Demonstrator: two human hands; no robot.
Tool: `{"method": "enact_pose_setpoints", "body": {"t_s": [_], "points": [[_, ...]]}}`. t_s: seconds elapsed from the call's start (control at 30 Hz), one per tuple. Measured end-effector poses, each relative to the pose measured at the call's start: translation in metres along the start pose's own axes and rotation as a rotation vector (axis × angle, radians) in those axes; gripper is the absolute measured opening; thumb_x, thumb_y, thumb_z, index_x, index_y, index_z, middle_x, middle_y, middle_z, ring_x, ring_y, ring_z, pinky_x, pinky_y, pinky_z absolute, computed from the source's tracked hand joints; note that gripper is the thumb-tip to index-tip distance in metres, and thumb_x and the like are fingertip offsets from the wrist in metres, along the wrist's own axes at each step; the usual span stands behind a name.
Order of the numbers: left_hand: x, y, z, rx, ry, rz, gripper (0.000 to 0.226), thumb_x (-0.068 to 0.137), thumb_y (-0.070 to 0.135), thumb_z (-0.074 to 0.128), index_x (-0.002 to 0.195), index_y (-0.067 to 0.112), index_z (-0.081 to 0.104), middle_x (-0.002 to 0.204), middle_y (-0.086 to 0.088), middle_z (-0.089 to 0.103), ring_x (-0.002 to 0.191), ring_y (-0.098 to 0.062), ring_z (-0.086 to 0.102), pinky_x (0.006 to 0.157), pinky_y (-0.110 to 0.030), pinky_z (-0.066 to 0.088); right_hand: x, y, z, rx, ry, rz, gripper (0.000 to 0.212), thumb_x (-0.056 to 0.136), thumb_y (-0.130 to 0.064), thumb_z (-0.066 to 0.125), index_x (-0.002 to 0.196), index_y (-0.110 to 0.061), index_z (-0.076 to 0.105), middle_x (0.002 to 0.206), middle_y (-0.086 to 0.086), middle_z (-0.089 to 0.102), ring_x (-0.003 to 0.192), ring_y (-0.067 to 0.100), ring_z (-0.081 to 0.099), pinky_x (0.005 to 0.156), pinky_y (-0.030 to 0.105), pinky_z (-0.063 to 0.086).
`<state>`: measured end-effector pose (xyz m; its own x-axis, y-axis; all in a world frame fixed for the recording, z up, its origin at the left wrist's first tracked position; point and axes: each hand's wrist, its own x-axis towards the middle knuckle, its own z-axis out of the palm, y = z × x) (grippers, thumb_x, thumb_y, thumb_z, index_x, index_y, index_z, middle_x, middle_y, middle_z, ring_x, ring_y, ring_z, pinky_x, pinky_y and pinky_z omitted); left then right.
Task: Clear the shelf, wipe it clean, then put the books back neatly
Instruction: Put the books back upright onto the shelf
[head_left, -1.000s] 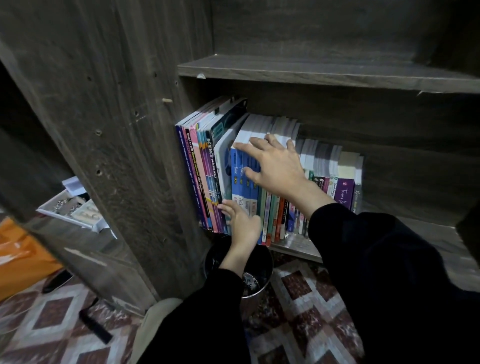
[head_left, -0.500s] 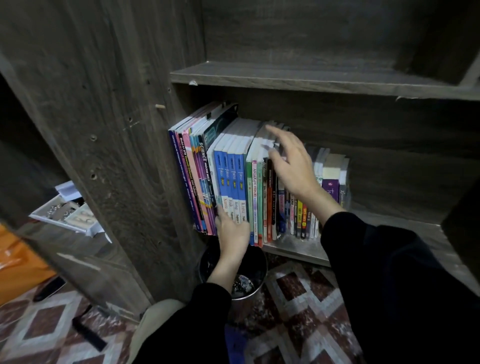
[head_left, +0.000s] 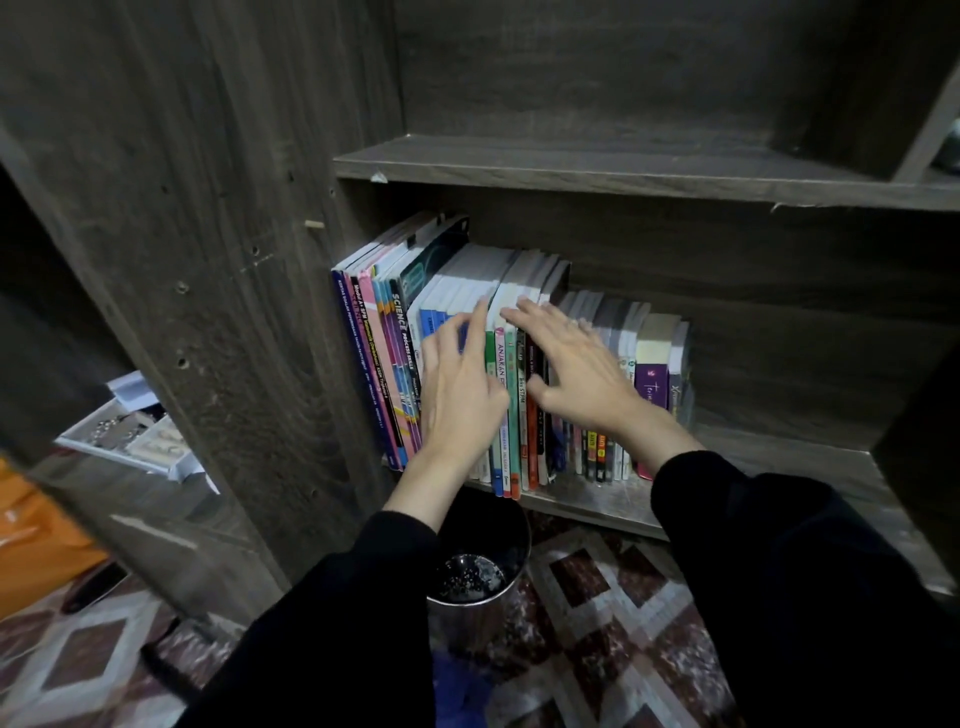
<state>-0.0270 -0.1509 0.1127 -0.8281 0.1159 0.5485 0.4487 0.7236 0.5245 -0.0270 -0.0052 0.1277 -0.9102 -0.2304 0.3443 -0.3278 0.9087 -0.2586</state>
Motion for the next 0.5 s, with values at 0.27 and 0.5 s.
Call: {"method": "enact_pose_setpoints", "body": {"t_s": [0.27, 0.5], "points": [[-0.003, -0.007, 0.002, 0.214, -0.016, 0.015, 0.068, 0.084, 0.006, 0.050, 0.147, 0.023, 0.030, 0.137, -0.003, 0.041, 0.119, -0.024, 0.032, 0.084, -0.031, 0.039, 0.007, -0.001, 0.004, -0.044, 0.043, -0.014, 0.071, 0.087, -0.027, 0.056, 0.149, -0.035, 0.022, 0.156, 0.001, 0.024, 0.144, 0.023, 0.021, 0.116, 0.049, 0.017], [-0.026, -0.010, 0.004, 0.050, 0.059, 0.023, 0.057, 0.086, 0.009, 0.053, 0.140, 0.019, 0.040, 0.126, -0.004, 0.051, 0.112, -0.022, 0.040, 0.081, -0.023, 0.031, 0.010, 0.001, 0.008, -0.086, 0.068, -0.007, 0.064, 0.090, -0.039, 0.055, 0.147, -0.034, 0.025, 0.155, -0.001, 0.027, 0.143, 0.022, 0.025, 0.114, 0.052, 0.024]]}}
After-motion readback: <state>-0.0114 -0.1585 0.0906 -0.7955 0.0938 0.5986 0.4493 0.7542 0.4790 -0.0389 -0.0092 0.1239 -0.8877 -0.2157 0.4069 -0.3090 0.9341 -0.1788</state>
